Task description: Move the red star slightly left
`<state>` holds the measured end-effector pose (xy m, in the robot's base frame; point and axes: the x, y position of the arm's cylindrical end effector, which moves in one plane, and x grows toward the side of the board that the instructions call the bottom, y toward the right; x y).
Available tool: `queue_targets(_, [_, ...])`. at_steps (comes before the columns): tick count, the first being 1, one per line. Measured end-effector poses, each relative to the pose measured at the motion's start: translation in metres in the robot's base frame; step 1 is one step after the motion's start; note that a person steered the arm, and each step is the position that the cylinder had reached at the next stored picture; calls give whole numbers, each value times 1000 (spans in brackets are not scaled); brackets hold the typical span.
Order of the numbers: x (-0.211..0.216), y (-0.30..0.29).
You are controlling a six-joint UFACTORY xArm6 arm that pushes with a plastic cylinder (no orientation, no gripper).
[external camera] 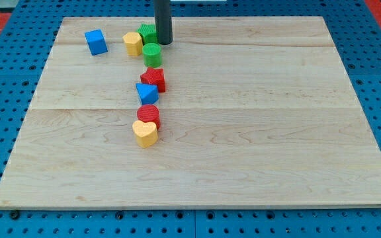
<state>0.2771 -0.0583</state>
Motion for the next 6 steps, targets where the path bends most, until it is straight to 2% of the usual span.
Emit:
queue_targets(2, [47,2])
queue_targets(3, [62,54])
queue_targets(4, [101,21])
queue_targets(6, [102,14])
